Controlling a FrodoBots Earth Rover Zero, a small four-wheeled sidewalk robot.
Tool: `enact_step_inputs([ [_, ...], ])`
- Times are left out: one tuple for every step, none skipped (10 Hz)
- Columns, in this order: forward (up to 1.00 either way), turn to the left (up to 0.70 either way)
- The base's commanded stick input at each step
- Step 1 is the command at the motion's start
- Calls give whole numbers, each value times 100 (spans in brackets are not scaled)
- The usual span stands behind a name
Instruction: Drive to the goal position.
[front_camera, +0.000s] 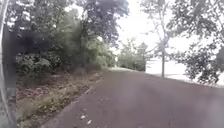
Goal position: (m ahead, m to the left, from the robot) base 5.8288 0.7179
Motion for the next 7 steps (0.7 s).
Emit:
enact_step_inputs([
  [70, 0],
  [70, 0],
  [70, 0],
  [70, 0],
  [70, -7],
  [70, -22],
  [70, -3],
])
